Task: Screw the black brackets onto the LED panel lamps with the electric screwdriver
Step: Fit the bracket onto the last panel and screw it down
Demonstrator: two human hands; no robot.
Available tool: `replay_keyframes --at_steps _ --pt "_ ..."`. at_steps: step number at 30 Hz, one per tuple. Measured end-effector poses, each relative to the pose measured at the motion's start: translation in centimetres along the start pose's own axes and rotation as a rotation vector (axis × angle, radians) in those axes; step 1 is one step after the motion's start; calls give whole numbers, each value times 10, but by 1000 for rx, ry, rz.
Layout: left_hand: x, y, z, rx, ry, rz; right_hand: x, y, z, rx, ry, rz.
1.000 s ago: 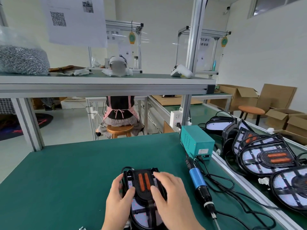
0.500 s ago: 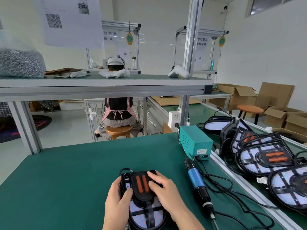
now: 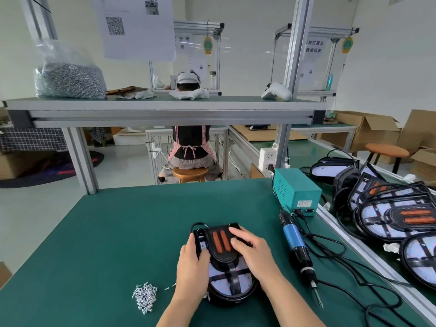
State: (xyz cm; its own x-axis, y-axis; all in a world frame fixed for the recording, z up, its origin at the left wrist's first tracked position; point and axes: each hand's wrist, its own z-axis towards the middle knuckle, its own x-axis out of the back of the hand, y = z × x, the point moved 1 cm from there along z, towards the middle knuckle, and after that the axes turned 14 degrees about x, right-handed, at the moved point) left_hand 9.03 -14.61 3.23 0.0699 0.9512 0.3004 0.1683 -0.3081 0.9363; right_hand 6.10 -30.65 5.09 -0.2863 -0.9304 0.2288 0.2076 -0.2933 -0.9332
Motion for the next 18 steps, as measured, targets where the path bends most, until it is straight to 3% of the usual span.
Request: replay_keyframes --at_steps 9,18 --pt "0 1 -14 -43 42 26 7 3 -43 35 -28 -19" --pt "4 -10 -36 -160 203 429 8 0 -62 62 66 1"
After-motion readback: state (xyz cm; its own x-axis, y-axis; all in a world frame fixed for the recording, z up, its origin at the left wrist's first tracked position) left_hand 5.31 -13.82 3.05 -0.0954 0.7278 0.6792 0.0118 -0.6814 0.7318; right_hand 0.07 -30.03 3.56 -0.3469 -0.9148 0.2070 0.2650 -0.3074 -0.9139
